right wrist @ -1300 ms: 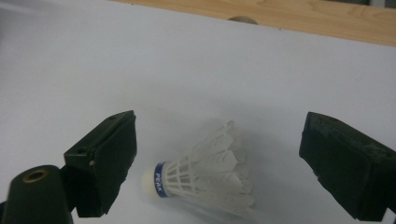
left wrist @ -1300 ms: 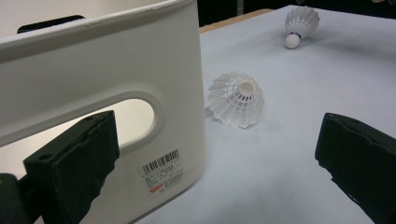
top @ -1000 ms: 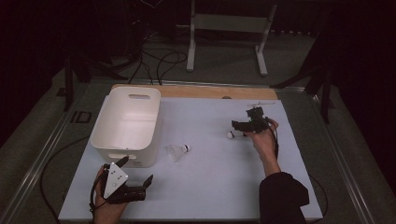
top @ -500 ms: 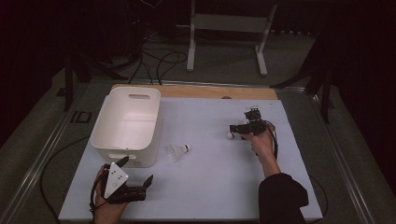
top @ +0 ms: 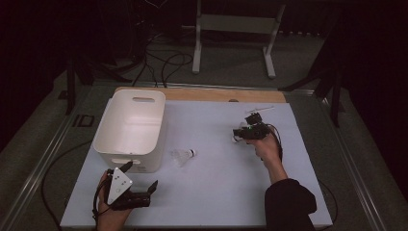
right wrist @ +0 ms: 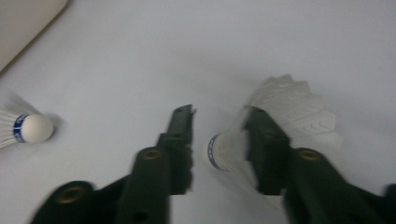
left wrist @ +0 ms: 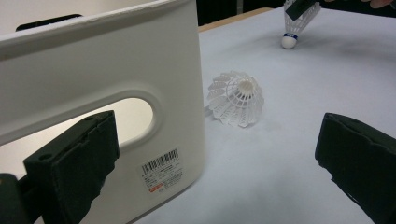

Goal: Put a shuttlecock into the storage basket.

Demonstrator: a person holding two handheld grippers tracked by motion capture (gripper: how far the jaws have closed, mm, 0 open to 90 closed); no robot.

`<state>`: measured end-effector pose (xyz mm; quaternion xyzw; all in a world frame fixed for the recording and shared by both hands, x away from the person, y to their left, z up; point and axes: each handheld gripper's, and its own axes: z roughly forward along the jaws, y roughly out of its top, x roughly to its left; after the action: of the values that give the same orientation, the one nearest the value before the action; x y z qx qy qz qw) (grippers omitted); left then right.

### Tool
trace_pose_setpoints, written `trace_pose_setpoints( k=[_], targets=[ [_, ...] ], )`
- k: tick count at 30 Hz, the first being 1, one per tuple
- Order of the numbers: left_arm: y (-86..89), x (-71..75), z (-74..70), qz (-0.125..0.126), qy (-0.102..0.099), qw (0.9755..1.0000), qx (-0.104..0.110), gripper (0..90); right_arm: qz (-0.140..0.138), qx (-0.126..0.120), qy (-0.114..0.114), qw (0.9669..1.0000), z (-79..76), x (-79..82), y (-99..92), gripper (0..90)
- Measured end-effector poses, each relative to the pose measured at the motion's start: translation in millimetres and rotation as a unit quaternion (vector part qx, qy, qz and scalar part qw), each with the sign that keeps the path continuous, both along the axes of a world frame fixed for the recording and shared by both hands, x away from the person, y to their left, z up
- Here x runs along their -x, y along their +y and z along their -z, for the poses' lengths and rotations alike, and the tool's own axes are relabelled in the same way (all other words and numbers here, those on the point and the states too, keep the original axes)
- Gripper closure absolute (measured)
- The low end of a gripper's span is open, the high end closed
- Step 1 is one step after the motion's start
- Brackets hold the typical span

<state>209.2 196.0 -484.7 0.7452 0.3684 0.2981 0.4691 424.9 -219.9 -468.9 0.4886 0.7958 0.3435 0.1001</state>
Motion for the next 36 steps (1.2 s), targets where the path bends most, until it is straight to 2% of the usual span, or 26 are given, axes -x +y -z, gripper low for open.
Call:
trace_pose_setpoints(
  k=[5,7,13,21,36],
  targets=[
    [0.3,0.0,-0.1,0.0,-0.001,1.0,0.001,0.3,-0.012,0.03,-0.015,0.9994,-1.3,1.9,7.3,85.7],
    [0.5,0.0,-0.2,0.0,-0.001,1.0,0.001,0.3,-0.017,0.031,-0.018,0.9992,-1.9,3.0,8.8,89.0],
    [0.5,0.1,-0.3,-0.001,-0.001,1.0,0.001,0.3,-0.024,0.043,-0.034,0.9982,-7.2,6.4,13.7,89.5],
    [0.6,0.2,-0.4,-0.001,-0.002,1.0,0.001,0.3,-0.021,0.055,-0.042,0.9973,-11.2,9.7,18.7,89.5],
    [0.5,0.1,-0.3,-0.002,-0.002,1.0,0.0,0.3,-0.012,0.061,-0.055,0.9966,-17.9,14.1,21.2,89.5]
  ],
)
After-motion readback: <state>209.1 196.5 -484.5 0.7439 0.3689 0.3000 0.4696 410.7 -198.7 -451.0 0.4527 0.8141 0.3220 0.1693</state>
